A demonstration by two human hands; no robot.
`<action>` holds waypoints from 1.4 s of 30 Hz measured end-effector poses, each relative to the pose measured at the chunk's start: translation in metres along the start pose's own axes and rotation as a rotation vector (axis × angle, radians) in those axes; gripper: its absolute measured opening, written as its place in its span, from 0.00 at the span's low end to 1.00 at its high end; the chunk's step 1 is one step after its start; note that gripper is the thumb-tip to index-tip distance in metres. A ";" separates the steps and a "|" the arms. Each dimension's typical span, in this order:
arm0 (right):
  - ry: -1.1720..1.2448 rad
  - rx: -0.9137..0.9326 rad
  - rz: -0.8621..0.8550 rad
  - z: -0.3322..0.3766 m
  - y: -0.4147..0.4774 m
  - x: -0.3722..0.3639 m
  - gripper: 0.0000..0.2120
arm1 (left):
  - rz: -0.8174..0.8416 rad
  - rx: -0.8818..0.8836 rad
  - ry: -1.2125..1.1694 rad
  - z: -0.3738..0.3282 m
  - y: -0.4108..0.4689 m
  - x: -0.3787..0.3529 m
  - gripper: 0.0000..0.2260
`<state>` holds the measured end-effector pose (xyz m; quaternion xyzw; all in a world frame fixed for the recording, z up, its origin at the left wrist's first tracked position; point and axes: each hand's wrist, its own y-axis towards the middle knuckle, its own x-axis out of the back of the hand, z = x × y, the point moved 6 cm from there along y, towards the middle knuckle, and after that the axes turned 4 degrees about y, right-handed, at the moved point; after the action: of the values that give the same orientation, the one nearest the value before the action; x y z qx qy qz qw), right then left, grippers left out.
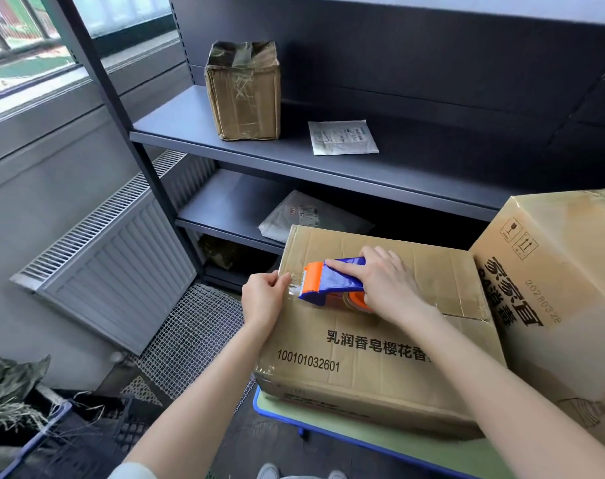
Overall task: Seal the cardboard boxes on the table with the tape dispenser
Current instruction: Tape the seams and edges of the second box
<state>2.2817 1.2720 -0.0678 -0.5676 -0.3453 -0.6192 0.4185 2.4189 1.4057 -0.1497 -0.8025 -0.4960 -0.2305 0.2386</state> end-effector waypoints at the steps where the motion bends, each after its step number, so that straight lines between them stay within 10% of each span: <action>1: 0.003 -0.003 -0.008 0.000 0.000 0.000 0.29 | -0.016 -0.008 0.000 -0.001 0.000 0.001 0.10; 42: 0.016 0.102 0.034 -0.052 -0.023 0.015 0.28 | -0.050 -0.020 0.100 -0.005 0.017 0.002 0.15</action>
<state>2.2392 1.2328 -0.0577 -0.5465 -0.3633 -0.5982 0.4599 2.4347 1.3976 -0.1470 -0.7796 -0.5010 -0.2814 0.2491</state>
